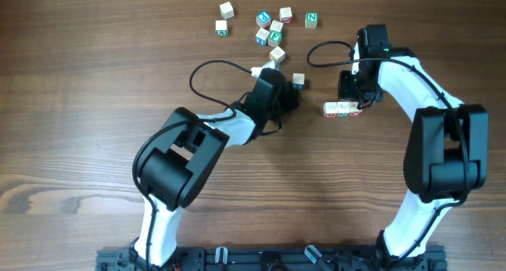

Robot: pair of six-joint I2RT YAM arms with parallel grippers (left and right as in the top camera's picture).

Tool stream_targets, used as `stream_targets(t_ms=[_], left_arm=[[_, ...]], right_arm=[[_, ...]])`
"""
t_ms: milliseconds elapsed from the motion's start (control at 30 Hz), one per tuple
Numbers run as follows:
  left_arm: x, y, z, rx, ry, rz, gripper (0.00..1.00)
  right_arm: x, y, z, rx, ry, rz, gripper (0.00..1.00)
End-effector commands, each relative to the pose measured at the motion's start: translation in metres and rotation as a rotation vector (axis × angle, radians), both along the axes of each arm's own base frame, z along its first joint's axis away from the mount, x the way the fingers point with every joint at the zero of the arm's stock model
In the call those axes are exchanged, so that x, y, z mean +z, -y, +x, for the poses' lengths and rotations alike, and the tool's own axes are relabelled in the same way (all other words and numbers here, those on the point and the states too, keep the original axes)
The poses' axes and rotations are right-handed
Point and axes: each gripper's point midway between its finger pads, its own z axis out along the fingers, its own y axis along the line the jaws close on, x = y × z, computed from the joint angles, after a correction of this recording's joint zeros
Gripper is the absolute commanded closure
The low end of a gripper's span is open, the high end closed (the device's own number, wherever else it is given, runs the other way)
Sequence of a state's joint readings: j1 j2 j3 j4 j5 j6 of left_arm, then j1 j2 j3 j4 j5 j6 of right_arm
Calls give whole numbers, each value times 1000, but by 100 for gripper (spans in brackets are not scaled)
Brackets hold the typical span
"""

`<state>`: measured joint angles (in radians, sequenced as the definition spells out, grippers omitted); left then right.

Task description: Form a horizontal line

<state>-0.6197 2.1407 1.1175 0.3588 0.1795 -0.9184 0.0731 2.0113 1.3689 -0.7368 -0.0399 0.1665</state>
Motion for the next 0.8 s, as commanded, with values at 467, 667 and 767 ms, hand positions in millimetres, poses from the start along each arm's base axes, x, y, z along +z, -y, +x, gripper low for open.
stream_targets(t_ms=[467,667,767], left_arm=[[14,0,3,-3,45,6,96],[14,0,3,-3,45,6,96],[14,0,3,-3,45,6,96]], right_arm=[[-1,2,4,5,1,-19,95],[-2,2,1,1,-12,-19,95],[-1,2,2,1,-6,-19,95]])
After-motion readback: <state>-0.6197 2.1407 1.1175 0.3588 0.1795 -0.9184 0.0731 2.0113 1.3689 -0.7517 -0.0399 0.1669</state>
